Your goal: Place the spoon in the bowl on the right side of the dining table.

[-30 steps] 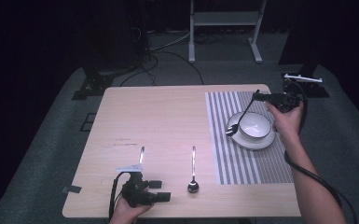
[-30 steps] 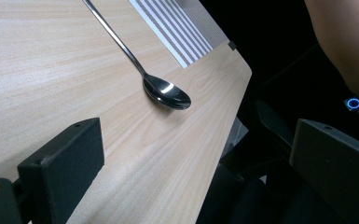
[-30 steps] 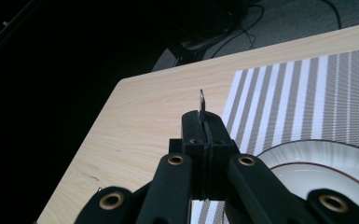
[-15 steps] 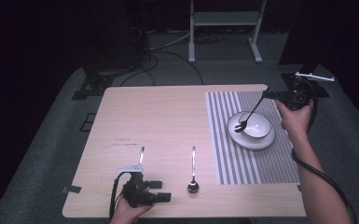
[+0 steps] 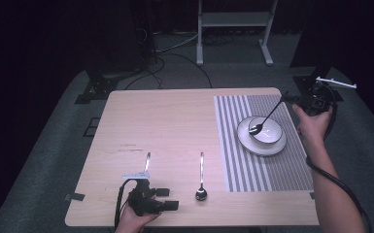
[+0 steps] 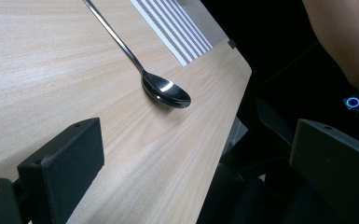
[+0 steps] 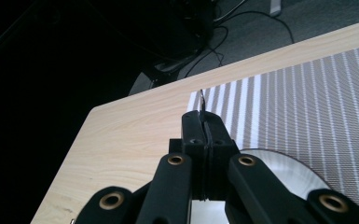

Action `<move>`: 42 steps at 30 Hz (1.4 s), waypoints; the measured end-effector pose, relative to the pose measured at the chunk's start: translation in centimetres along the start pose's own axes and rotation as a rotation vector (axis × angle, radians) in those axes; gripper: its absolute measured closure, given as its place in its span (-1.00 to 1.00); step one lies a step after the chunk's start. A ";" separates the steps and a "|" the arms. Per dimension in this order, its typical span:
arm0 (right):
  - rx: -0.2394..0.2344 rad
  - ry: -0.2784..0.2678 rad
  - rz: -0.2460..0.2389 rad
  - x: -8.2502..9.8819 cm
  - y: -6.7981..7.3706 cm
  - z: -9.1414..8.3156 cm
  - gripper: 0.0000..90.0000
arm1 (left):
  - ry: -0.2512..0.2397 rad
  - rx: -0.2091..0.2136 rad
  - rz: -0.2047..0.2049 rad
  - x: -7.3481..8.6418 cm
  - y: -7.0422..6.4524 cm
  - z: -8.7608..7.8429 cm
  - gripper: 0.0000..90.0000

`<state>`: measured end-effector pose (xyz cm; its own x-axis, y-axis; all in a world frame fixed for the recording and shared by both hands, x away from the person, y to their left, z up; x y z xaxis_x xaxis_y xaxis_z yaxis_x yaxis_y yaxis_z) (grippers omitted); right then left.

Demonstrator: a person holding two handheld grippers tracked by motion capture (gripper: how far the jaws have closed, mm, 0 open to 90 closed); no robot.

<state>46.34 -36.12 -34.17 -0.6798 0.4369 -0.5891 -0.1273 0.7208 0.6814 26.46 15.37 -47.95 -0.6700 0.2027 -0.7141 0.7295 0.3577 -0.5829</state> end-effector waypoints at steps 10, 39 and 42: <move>0.034 -0.024 0.017 -0.1 -1.4 -0.2 0.99 | -0.005 0.001 -0.005 0.0 0.0 0.1 -0.97; 0.070 -0.031 0.059 1.0 -4.5 0.6 0.98 | -0.005 0.003 -0.004 0.0 0.0 0.2 -0.97; 0.071 -0.031 0.059 1.1 -4.6 0.8 0.98 | -0.005 0.003 -0.004 0.0 0.0 0.1 -0.97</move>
Point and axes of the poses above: each handheld gripper's, and its own axes: z roughly forward along the jaws, x roughly out of its underside, y roughly to its left, the point moved 2 cm from there along z, roughly forward along the jaws, and after that the axes turned 6 degrees about z, right-handed, at the moved point
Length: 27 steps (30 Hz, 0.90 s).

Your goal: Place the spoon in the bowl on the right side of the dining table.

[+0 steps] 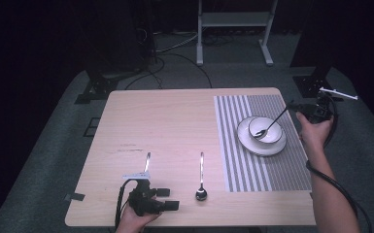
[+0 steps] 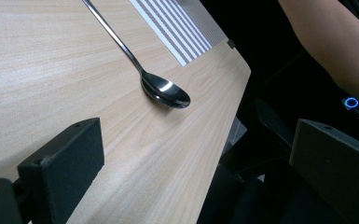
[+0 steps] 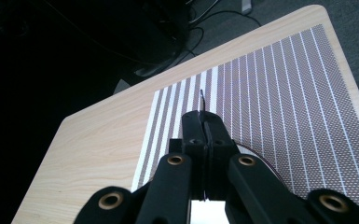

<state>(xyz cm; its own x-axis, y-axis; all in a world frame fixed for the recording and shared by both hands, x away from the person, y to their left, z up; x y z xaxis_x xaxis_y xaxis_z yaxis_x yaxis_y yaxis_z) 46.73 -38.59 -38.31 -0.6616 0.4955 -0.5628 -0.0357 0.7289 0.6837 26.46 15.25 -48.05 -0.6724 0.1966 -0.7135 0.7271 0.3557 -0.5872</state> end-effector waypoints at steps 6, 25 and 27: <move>0.005 0.002 0.003 0.2 -0.4 0.3 0.98 | 0.000 0.002 0.004 0.0 0.0 -0.1 -0.97; 0.003 0.005 0.032 0.9 -2.0 0.6 0.97 | -0.002 0.002 0.001 0.0 0.0 0.0 -0.97; 0.004 0.005 0.033 0.9 -2.1 0.6 0.97 | -0.002 0.002 0.001 0.0 0.0 0.0 -0.97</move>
Point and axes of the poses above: each handheld gripper's, and its own axes: z roughly forward along the jaws, x roughly out of its underside, y roughly to its left, the point moved 2 cm from there along z, roughly forward along the jaws, and after that the axes turned 6 degrees about z, right-handed, at the moved point
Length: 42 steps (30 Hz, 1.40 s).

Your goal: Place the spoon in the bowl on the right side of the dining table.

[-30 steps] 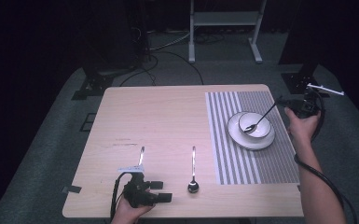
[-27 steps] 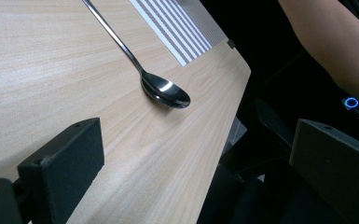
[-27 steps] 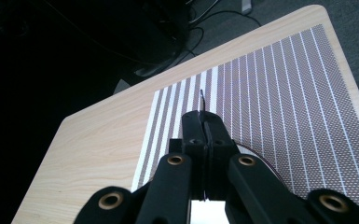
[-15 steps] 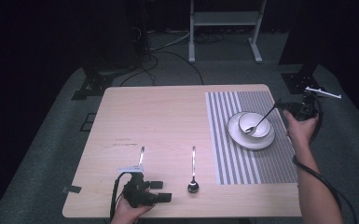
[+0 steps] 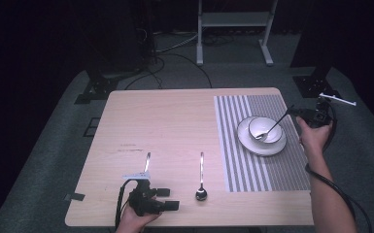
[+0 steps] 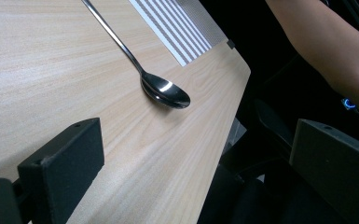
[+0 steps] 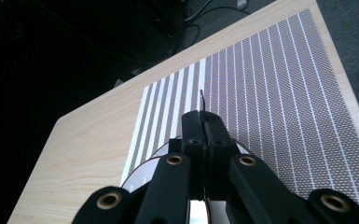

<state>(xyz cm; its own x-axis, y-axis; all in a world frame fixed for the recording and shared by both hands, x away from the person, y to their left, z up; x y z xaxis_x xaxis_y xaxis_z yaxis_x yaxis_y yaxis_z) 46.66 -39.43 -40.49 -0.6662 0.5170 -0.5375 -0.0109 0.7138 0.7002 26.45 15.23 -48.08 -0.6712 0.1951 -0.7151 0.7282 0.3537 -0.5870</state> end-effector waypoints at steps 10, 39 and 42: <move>-0.005 0.006 0.019 0.0 -0.5 -0.1 0.94 | -0.001 0.001 0.001 0.0 0.0 0.0 -0.97; -0.028 0.032 0.045 1.0 -1.3 -0.5 0.60 | -0.005 0.004 0.009 -0.2 -0.2 -0.2 -0.97; -0.029 0.034 0.047 1.1 -1.3 -0.5 0.60 | -0.008 0.006 0.013 -0.3 -0.2 -0.2 -0.97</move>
Point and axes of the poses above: each handheld gripper's, and its own axes: z roughly forward along the jaws, x roughly out of its underside, y roughly to its left, the point moved 2 cm from there along z, roughly forward along the jaws, and after that the axes turned 6 degrees about z, right-handed, at the moved point
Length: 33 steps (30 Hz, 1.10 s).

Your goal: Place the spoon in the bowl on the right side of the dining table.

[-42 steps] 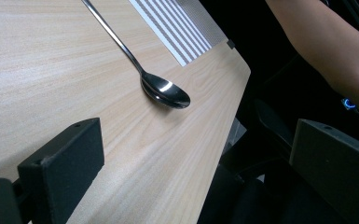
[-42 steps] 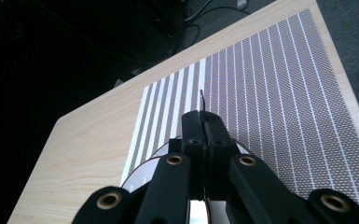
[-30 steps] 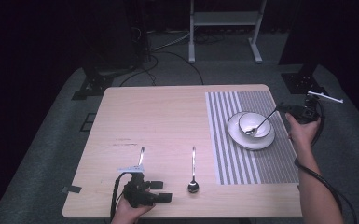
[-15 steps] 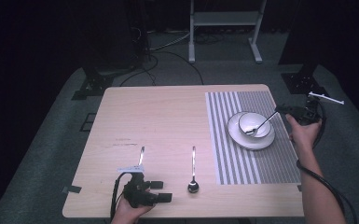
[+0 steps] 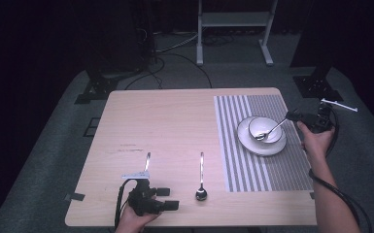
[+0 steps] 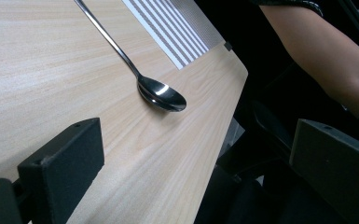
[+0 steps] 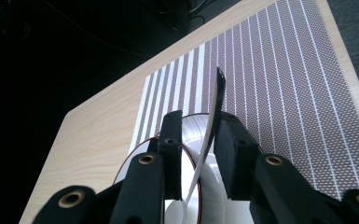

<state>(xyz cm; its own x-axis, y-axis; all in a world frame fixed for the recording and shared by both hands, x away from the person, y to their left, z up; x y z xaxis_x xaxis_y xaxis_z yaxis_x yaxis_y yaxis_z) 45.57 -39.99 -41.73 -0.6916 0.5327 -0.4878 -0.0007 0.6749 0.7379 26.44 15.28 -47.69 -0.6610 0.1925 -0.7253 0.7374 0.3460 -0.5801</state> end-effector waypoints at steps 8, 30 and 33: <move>-0.018 0.004 0.014 0.8 -0.3 -0.4 0.59 | -0.003 0.002 -0.004 0.0 -0.2 0.0 -0.97; -0.099 0.049 -0.049 3.6 0.7 -1.6 0.38 | -0.005 -0.011 0.006 0.1 -0.3 -0.3 -0.97; -0.107 0.057 -0.057 4.0 0.9 -1.7 0.33 | -0.012 -0.012 0.006 0.2 -0.3 -0.5 -0.97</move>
<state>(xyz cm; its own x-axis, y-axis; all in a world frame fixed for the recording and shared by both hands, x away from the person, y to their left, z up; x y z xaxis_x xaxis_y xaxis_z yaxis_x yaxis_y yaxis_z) 41.54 -38.09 -42.22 -0.7279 0.4635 -0.5053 -0.1161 0.6429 0.7571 26.02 15.64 -47.43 -0.6551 0.1833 -0.7330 0.7392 0.3560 -0.5717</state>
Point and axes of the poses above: each handheld gripper's, and its own axes: z roughly forward along the jaws, x roughly out of its underside, y roughly to its left, the point moved 2 cm from there along z, roughly forward along the jaws, and after that the axes turned 6 degrees about z, right-handed, at the moved point
